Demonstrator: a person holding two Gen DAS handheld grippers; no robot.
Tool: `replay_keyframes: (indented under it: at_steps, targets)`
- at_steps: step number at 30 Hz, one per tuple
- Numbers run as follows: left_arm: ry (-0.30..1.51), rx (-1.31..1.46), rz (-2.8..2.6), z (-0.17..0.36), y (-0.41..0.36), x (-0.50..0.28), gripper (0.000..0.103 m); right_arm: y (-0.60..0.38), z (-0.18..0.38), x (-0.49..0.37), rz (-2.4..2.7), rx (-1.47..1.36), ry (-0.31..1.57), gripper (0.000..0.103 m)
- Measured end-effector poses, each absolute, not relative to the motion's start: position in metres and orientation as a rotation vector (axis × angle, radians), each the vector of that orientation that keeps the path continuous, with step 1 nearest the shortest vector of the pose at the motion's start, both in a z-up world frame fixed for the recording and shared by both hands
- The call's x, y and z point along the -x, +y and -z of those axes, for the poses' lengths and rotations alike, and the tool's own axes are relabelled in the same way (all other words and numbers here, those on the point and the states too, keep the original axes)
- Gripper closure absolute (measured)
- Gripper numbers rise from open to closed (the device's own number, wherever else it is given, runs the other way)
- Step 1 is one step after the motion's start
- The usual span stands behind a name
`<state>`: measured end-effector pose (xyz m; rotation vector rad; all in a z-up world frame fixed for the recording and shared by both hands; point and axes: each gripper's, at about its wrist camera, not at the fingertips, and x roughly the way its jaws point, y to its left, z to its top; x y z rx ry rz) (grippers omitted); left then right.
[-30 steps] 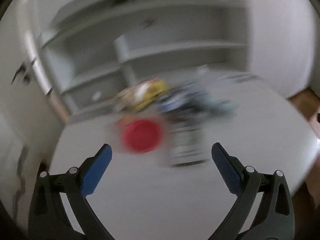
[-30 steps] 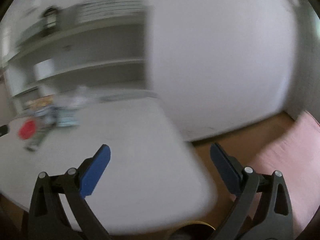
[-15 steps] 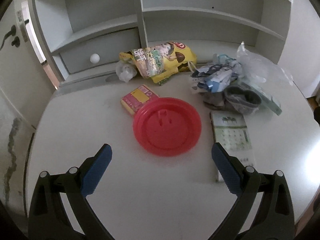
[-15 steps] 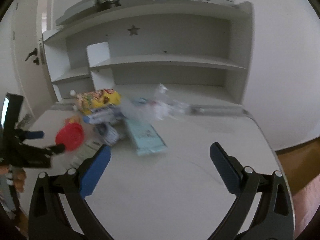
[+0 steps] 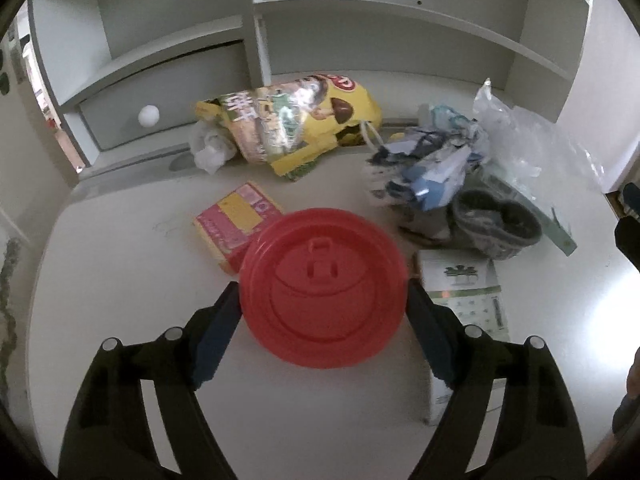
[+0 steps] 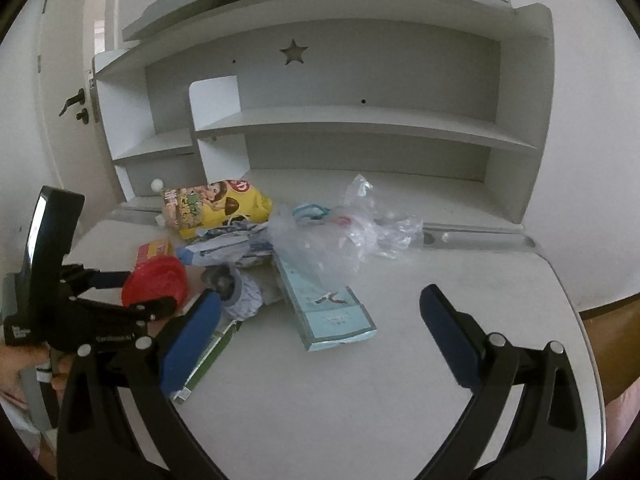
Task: Collect trash
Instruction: 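Grasp the red plastic lid with the left tool, then carry the red lid to the bin and open the left tool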
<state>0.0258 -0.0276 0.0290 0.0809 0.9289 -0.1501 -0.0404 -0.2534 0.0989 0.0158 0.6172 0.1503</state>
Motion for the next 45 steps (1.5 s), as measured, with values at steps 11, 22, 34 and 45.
replay_keyframes:
  at_steps: [11, 22, 34, 45]
  targets:
    - [0.857, -0.034, 0.071, -0.052, 0.01, -0.019, 0.025, -0.252, -0.1, -0.019, -0.145, -0.008, 0.652, 0.023]
    - [0.834, -0.02, 0.052, -0.058, 0.019, -0.016, 0.025, -0.276, -0.093, -0.027, -0.221, -0.15, 0.713, 0.098]
    - [0.73, -0.075, 0.098, -0.098, -0.013, 0.021, 0.025, -0.32, -0.145, 0.033, -0.176, -0.168, 0.581, 0.099]
    - [0.642, -0.138, 0.139, -0.119, -0.063, 0.062, 0.024, -0.355, -0.171, 0.103, -0.159, -0.16, 0.531, 0.099]
